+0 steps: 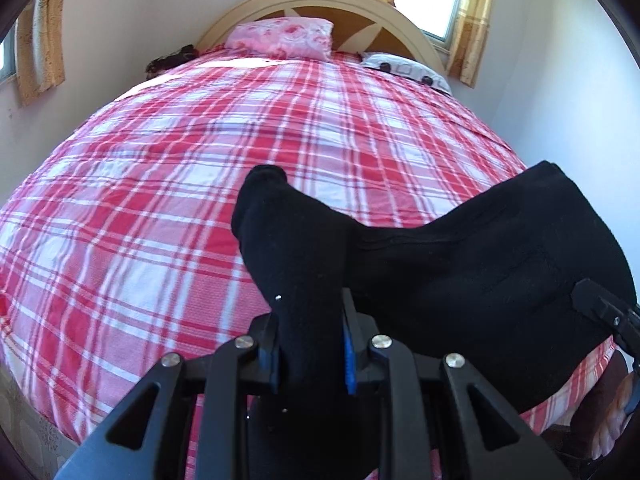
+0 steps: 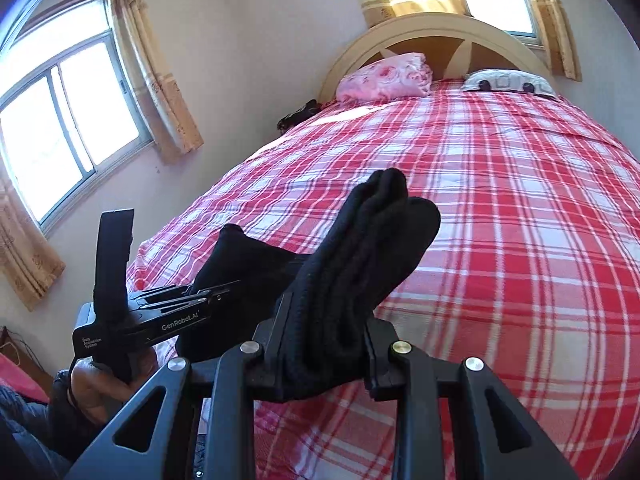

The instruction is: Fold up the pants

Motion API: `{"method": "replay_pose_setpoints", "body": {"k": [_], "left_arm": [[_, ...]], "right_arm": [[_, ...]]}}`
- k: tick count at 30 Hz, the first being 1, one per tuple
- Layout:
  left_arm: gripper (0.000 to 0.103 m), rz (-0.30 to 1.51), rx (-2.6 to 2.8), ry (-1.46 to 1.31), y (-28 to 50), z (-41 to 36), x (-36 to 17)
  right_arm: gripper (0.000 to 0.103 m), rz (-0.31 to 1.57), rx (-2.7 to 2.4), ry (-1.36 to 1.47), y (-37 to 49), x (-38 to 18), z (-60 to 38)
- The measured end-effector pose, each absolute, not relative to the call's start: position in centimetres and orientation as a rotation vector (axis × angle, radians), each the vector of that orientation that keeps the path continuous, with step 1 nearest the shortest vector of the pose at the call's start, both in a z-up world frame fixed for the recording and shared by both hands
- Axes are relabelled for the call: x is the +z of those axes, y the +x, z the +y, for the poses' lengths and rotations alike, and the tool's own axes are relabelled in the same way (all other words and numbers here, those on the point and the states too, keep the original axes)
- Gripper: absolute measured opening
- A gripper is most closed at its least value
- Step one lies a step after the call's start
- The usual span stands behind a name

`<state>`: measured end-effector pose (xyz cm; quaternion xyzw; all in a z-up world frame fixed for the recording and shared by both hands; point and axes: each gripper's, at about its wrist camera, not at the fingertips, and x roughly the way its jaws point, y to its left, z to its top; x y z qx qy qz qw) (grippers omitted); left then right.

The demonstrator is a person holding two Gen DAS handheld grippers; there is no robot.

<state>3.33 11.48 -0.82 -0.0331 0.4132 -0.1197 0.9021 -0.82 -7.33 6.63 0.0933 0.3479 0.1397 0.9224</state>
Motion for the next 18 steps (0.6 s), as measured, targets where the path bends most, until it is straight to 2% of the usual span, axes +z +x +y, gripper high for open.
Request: {"method": "replay_pose_setpoints", "body": {"k": [11,18], "left_arm": [[0.024,0.771,-0.029,-0.018,8.4,17.1,0.2],[0.024,0.772,0.073,0.009,13.9,18.4,-2.0]], "right_arm": [[0.030,0.712,0.411,0.161,9.0,5.1,-0.8],[0.030,0.677,0.399,0.260,16.1,1.6,0.2]]}}
